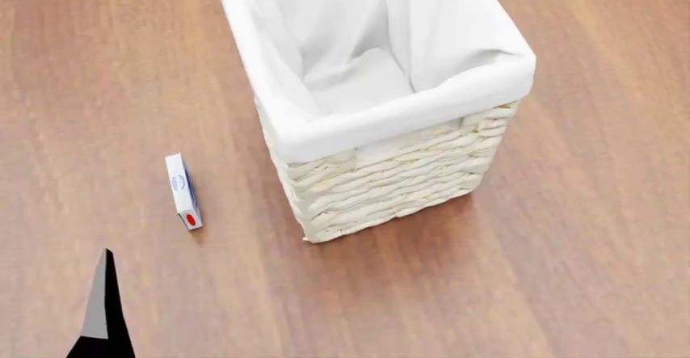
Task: Pick up the alphabet soup and the cream cheese box, and put them in the basket.
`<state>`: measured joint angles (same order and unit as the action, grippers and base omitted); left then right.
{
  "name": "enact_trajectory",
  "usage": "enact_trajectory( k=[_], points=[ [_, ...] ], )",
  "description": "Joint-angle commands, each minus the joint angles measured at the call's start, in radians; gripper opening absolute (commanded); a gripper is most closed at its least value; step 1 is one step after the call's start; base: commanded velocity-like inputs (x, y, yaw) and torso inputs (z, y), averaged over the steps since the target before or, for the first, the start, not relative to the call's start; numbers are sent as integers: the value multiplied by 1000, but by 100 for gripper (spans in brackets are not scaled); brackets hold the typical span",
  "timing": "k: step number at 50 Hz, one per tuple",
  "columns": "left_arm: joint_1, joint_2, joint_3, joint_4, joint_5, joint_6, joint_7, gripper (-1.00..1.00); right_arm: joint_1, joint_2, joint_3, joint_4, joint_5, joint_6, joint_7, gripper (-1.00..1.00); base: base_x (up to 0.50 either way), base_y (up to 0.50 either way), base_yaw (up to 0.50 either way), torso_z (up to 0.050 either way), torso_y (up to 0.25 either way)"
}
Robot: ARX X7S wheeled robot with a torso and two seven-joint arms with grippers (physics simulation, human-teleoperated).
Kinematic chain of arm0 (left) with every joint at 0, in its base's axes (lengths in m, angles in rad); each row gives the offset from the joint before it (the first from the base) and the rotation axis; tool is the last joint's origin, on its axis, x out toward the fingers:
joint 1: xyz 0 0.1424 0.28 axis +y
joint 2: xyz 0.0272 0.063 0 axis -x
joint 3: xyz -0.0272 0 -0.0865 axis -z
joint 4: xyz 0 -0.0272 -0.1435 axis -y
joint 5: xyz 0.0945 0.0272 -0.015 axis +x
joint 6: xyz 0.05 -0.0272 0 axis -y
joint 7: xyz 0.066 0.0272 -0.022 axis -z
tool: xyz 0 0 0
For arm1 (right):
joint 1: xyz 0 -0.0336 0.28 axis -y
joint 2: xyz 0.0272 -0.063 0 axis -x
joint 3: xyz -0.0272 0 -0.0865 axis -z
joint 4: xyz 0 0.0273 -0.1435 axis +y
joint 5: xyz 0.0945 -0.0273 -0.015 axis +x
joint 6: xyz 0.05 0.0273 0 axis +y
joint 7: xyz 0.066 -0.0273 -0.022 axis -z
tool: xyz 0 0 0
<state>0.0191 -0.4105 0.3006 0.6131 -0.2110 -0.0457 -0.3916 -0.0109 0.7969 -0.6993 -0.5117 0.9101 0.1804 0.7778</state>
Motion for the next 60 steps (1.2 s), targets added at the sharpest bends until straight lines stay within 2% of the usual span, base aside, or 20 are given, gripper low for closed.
enact_trajectory(
  k=[1, 6, 12, 21, 27, 35, 42, 48, 55, 57, 58, 60],
  points=[
    [-2, -2, -2, 0, 0, -2, -6, 100, 9, -12, -10, 35, 1, 15, -17, -100, 11, -4, 3, -16, 0],
    [-3, -6, -4, 14, 0, -10, -11, 100, 14, -17, -10, 36, 2, 14, -21, -100, 3, 0, 2, -2, -4],
    [1, -6, -4, 4, -2, -1, -11, 100, 19, 24, 15, -40, -48, 14, 50, -100, 2, 0, 1, 0, -2],
    [-11, -6, -3, -11, -9, 0, -7, 100, 64, 113, 141, -174, -127, -34, 186, -100, 0, 0, 0, 0, 0],
    [-15, -3, 4, -19, -6, -4, -9, 100, 97, 93, 164, -248, -325, -116, 202, -100, 0, 0, 0, 0, 0],
    [-13, -9, 10, 7, 5, -22, -17, 100, 214, 113, 174, -397, -482, -47, 220, -100, 0, 0, 0, 0, 0],
    [-12, -13, 20, 26, 7, -30, -14, 100, 426, 102, 186, -523, -457, 108, 200, -100, 0, 0, 0, 0, 0],
    [-15, -17, 16, 19, -1, -25, -11, 100, 698, 138, 173, -527, -296, 167, 215, -100, 0, 0, 0, 0, 0],
    [-25, -14, 23, 8, -3, -25, -8, 100, 971, 53, 177, -344, -120, 226, 26, -100, 0, 0, 0, 0, 0],
    [-25, -15, 25, 10, -2, -26, -7, 100, 1003, 19, 161, -274, -130, 219, -25, -100, 0, 0, 0, 0, 0],
    [-25, -16, 23, 13, -4, -29, -9, 100, 1041, -18, 156, -189, -83, 212, -96, -100, 0, 0, 0, 0, 0],
    [-24, -18, 20, 15, -5, -31, -10, 100, 1105, -53, 155, -113, -26, 239, -144, -100, 0, 0, 0, 0, 0]
  ],
)
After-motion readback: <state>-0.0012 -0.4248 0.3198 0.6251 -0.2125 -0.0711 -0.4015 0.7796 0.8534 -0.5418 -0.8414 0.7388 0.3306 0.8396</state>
